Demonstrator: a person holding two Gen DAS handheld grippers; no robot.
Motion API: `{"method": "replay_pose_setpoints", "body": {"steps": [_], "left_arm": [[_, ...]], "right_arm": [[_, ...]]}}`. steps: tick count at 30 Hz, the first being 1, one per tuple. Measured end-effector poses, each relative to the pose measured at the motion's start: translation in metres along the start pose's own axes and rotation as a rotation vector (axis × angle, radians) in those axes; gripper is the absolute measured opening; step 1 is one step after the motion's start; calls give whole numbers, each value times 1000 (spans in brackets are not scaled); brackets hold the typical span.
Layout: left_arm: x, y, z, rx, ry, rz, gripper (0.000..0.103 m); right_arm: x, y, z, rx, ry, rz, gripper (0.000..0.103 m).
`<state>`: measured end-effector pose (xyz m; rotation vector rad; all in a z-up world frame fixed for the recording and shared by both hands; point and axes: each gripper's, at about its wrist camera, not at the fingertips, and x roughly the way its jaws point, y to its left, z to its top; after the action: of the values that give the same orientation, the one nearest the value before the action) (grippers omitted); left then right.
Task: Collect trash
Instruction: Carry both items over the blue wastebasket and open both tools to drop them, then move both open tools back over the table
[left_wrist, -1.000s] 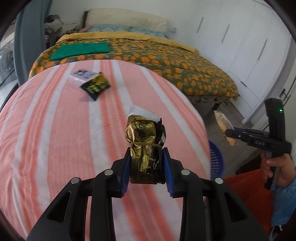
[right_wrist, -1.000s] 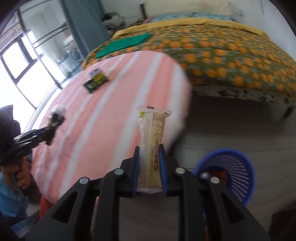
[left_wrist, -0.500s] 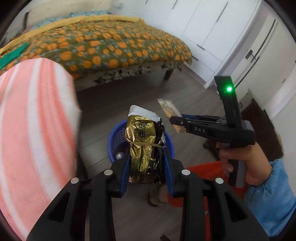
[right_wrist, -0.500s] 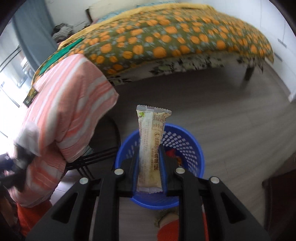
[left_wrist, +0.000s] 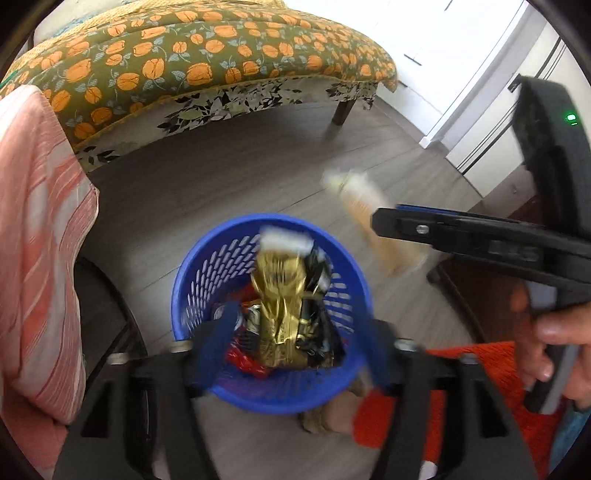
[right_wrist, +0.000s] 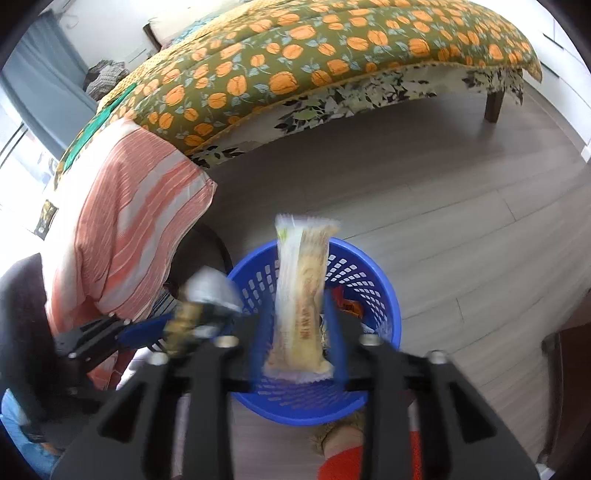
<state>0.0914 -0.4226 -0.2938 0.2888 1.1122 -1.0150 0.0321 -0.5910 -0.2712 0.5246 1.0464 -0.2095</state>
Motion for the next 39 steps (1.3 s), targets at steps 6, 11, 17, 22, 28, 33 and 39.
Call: {"method": "replay_pose_setpoints", "body": {"steps": [6,11,17,22,28,33,39], "left_arm": [[-25,9,-3,-29,-47,13,82],[-84,4,-11,-18,-147,23,90],[-155,21,-43,-39,-223,81,94],[-203,75,-82,-126,-249,214,94],[-251,157,-124,-265,-255,360,94],[-283,216,-141,-322,-250,436,94],[-306,281,-127,-347,-279,465,94]], "right_arm": [[-11,-9,1,37,-59,-31,69],[-26,4,3,26,-140,-105,88],[-44,51,0,-93,-290,-188,90],[-51,108,-6,-254,-384,-188,90],[-39,208,-22,-441,-377,-65,90],[-13,301,-39,-597,-287,41,90],[28,383,-47,-734,-187,72,90]]}}
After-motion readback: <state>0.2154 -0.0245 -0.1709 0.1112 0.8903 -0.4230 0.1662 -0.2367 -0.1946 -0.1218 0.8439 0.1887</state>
